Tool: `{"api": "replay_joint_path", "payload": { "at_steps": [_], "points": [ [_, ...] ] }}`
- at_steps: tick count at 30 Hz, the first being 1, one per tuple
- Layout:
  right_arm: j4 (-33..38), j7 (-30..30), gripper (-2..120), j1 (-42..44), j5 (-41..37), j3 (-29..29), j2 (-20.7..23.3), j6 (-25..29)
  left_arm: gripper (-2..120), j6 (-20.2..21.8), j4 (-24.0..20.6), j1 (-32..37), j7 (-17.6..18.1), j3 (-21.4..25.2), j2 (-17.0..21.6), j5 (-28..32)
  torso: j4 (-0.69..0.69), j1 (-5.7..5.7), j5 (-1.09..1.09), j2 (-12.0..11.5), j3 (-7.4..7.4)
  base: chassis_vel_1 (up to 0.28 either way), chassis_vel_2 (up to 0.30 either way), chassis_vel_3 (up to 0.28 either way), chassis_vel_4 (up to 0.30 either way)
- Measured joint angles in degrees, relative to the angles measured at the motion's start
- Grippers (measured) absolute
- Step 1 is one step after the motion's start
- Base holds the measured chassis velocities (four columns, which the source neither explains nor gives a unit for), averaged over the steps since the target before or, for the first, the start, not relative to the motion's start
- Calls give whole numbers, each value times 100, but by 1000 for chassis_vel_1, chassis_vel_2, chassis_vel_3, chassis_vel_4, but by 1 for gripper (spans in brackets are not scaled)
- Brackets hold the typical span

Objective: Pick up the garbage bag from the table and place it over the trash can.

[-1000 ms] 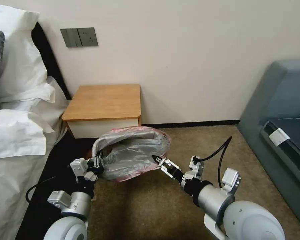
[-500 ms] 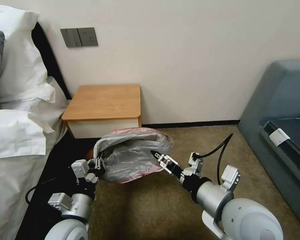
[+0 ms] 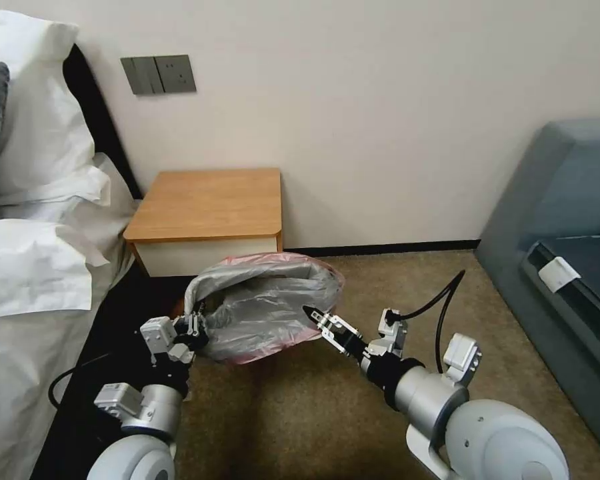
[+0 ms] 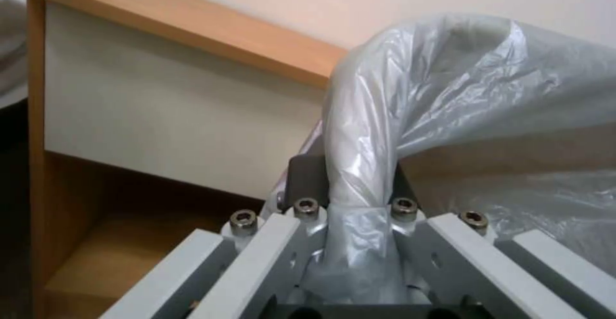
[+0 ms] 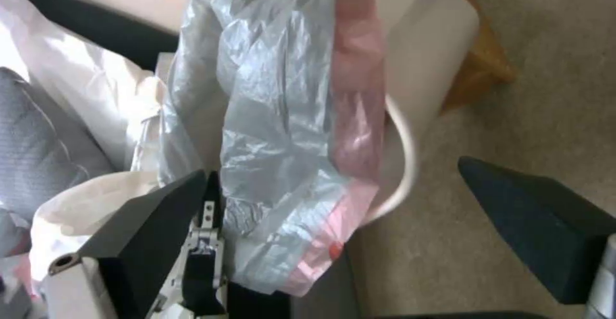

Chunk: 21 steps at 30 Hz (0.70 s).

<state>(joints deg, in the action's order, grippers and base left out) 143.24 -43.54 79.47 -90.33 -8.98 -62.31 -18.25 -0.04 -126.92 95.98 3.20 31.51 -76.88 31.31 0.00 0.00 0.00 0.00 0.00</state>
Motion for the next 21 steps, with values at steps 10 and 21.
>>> {"api": "replay_joint_path", "payload": {
  "at_steps": [10,21],
  "points": [
    [0,52,100,-95,-60,25,-66,-1,4,3,92,-68,-3,-50,31,0,0,0,0,0,0,0,0,0,0],
    [0,128,100,-258,-14,82,-163,-23,4,20,134,-106,-9,-66,48,0,0,0,0,0,0,0,0,0,0]
  ]
}}
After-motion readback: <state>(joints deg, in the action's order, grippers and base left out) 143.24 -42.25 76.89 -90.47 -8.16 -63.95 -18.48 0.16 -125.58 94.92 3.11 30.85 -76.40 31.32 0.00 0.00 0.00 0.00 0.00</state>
